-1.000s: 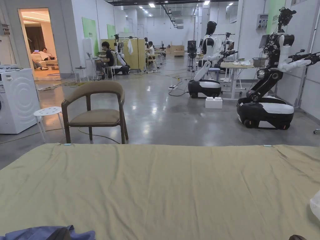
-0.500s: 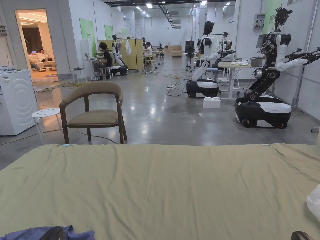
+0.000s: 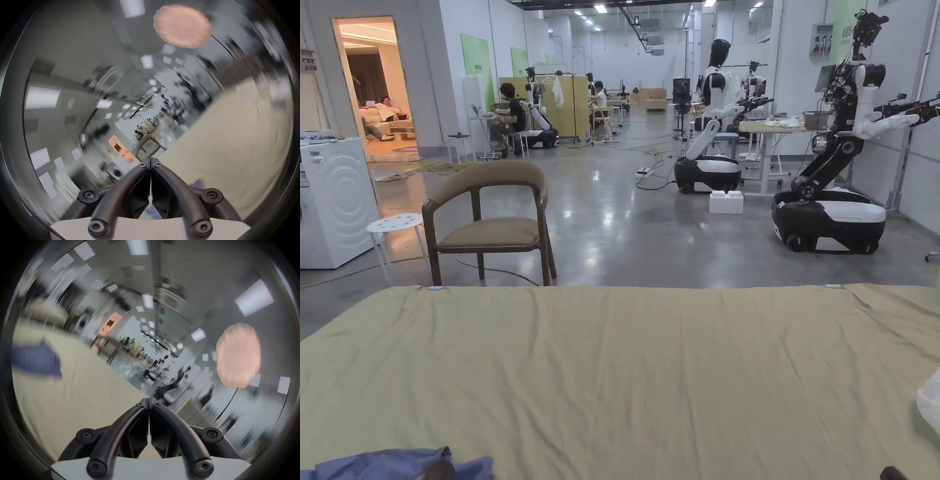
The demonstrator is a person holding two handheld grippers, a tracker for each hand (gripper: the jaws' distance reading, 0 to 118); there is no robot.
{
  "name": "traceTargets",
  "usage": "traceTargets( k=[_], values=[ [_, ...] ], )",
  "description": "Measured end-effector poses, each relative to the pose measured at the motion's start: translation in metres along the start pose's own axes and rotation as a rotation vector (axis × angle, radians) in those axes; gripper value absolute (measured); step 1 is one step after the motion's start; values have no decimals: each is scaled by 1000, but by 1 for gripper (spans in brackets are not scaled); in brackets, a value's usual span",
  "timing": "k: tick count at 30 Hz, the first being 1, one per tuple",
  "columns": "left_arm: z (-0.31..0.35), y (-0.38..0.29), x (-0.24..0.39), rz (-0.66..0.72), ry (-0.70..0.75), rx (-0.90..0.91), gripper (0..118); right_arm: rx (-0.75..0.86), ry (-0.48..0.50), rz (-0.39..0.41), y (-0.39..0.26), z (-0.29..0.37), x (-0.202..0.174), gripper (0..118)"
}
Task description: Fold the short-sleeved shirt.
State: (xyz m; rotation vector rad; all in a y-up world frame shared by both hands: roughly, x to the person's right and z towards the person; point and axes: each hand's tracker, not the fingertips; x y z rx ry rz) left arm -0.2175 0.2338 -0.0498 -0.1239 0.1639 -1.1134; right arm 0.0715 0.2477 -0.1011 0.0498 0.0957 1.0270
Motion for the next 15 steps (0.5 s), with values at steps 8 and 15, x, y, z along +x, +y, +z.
traceTargets(
  k=[8, 15],
  values=[
    [13, -43, 59, -467, -260, 49, 0, 98, 244, 641, -38, 5, -53, 0],
    [-6, -3, -66, 770, -129, -2, 0, -100, 93, -584, -35, -15, 16, 0]
  ],
)
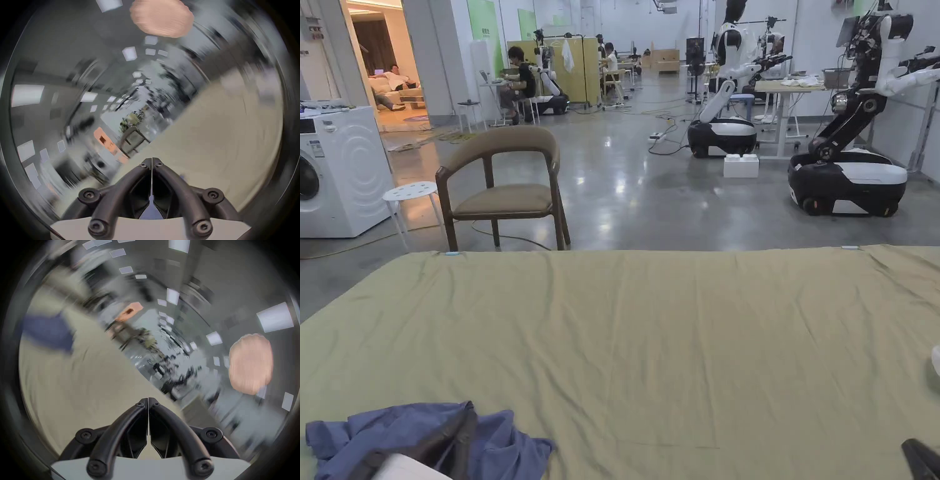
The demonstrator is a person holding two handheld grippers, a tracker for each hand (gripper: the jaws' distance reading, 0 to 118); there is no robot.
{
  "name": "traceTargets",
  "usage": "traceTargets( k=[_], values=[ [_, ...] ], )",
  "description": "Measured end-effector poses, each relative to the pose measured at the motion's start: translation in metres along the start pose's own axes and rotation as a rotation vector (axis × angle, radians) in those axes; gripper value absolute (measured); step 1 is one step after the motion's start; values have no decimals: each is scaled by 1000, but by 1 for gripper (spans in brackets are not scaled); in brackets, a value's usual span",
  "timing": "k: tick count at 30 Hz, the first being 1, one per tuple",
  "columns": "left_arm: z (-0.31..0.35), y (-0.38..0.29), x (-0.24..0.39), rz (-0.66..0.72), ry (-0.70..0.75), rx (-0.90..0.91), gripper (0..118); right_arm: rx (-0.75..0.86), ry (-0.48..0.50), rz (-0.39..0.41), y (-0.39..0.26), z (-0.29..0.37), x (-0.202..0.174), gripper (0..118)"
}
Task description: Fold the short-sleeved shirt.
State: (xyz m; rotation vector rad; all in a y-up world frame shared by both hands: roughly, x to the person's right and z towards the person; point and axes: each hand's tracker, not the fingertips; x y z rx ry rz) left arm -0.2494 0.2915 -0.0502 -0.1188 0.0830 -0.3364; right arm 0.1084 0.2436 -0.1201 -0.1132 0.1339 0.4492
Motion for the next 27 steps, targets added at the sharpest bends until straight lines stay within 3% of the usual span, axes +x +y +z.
traceTargets(
  k=[1, 2, 4, 6, 9, 15, 21, 27],
  values=[
    [3, 2, -16, 202, -24, 25, 0, 5, -5, -186, -3, 2, 7, 0],
    [5, -1, -27, 347, -48, 40, 0, 6, 25, -301, -7, 3, 13, 0],
    [12, -9, -39, 626, -85, 77, 0, -30, 34, -444, -12, 3, 15, 0],
    [19, -9, -40, 607, -106, 123, 0, -28, 23, -406, -6, 6, 8, 0],
    [18, 1, -28, 480, -53, 103, 0, 12, 73, -483, -2, 7, 10, 0],
    [25, 2, -31, 472, -47, 130, 0, 30, 111, -499, 10, 1, 3, 0],
    [41, -10, -52, 483, 53, 81, 0, 45, 217, -451, 26, -18, -27, 0],
    [48, -28, -73, 438, 121, -33, 5, 48, 363, -469, 40, -37, -59, 0]
  ],
)
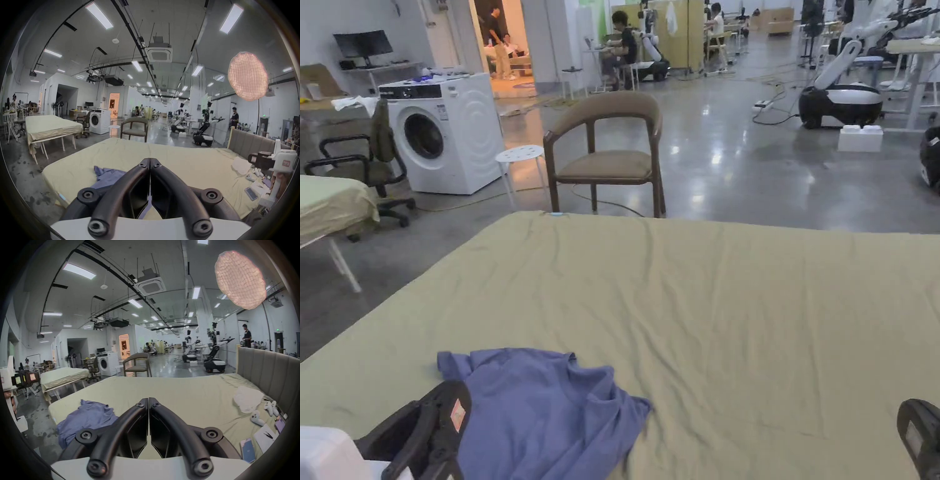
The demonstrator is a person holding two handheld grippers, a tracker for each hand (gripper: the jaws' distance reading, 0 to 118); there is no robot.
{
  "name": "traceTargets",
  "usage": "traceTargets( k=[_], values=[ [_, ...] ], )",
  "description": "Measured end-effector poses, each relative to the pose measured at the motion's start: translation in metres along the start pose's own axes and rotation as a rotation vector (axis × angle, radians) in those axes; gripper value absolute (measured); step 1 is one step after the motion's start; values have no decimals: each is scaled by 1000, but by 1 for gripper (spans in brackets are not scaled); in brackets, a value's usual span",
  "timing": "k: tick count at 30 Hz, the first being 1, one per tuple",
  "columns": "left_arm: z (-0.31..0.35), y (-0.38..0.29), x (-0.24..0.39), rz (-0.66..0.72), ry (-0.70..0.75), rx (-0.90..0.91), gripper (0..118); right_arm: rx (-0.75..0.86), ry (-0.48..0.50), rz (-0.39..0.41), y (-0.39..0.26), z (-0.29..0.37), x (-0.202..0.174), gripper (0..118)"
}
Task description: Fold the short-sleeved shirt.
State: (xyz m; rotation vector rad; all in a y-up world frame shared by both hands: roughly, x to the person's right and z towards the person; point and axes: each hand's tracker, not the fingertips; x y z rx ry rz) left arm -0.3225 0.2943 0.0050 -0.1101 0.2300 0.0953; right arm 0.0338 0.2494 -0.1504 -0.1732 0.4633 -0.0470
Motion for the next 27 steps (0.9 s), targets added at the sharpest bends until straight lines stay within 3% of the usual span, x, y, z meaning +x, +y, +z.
traceTargets(
  k=[4, 8, 13, 16, 19, 25, 26, 27],
  values=[
    [-24, -17, -20, -82, -10, -87, 36, -29, 49, -14, -6, -13, -7, 0],
    [-74, -35, -49, -39, -120, -216, 72, -78, 49, 0, -17, -22, -6, 0],
    [-186, -74, -84, -46, -135, -437, 89, -178, 5, 13, -35, -27, 2, 0],
    [-247, -110, -91, -74, -90, -526, 89, -243, -50, 22, -46, -25, 12, 0],
    [-299, -146, -98, -103, -148, -617, 89, -296, -124, 17, -53, -22, 28, 0],
    [-371, -194, -120, -25, -71, -756, 87, -328, -219, 22, -61, -2, 59, 0],
    [-376, -198, -120, -32, -67, -770, 74, -327, -228, 22, -63, 1, 62, 0],
    [-380, -203, -120, -24, -68, -805, 49, -333, -242, 15, -64, 5, 65, 0]
  ],
)
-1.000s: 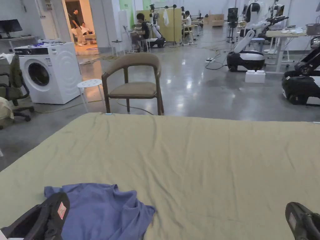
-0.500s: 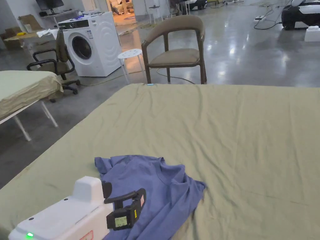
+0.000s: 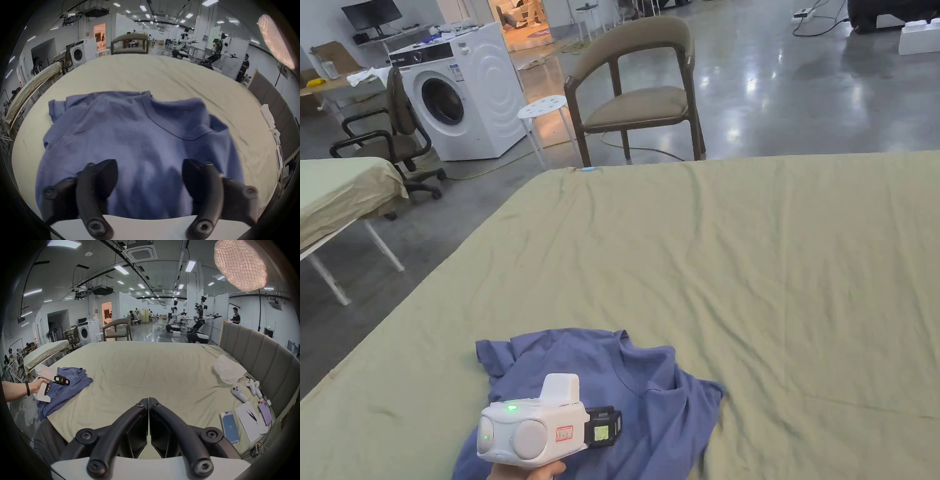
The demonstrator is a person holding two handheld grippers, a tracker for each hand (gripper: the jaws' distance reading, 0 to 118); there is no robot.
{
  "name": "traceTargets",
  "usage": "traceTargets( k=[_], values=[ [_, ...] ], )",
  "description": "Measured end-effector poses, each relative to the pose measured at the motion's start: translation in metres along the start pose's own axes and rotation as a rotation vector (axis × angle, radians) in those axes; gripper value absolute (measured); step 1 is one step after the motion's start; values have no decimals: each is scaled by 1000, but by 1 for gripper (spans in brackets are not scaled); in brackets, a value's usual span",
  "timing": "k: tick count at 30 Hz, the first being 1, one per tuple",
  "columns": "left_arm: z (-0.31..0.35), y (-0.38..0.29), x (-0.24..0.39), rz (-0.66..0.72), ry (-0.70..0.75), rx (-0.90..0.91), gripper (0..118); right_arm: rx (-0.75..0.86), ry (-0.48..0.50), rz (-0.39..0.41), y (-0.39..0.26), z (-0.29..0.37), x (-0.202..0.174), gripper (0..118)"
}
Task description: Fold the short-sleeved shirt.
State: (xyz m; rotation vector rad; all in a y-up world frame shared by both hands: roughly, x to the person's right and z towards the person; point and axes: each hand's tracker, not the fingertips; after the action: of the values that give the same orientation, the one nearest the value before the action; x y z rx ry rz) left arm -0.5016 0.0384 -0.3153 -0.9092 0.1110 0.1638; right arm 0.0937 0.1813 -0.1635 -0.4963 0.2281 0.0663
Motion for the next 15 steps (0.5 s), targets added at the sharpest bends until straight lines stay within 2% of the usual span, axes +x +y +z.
traceTargets(
  k=[1, 3, 4, 5, 6, 9, 11, 12, 13, 15],
  values=[
    [-8, -1, -1, 25, -19, -58, 42, -19, -17, -13, -3, 0, 4, 0],
    [3, -4, 6, 5, 10, -5, 31, -43, -28, -23, -9, 0, 10, 0],
    [2, -2, 6, 3, 3, -13, 22, -56, -32, -24, -13, 1, 12, 0],
    [1, -2, 8, -10, 14, -18, 4, -65, -36, -25, -15, 1, 13, 0],
    [-1, -4, 10, -28, 29, -21, 0, -74, -40, -26, -16, 2, 14, 0],
    [-7, 4, 14, 3, 54, -53, 0, -63, -45, -27, -19, 12, 15, 0],
    [6, 17, 12, 101, 51, -54, 0, -38, -32, -52, -21, 16, 18, 0],
    [25, 22, 14, 170, 27, 35, 0, -35, -21, -77, -23, 17, 19, 0],
    [51, 27, 17, 206, -76, 163, 0, -50, -5, -104, -25, 14, 22, 0],
    [85, 43, 31, 181, -218, 261, 0, -56, 19, -119, -29, 11, 26, 0]
  ],
)
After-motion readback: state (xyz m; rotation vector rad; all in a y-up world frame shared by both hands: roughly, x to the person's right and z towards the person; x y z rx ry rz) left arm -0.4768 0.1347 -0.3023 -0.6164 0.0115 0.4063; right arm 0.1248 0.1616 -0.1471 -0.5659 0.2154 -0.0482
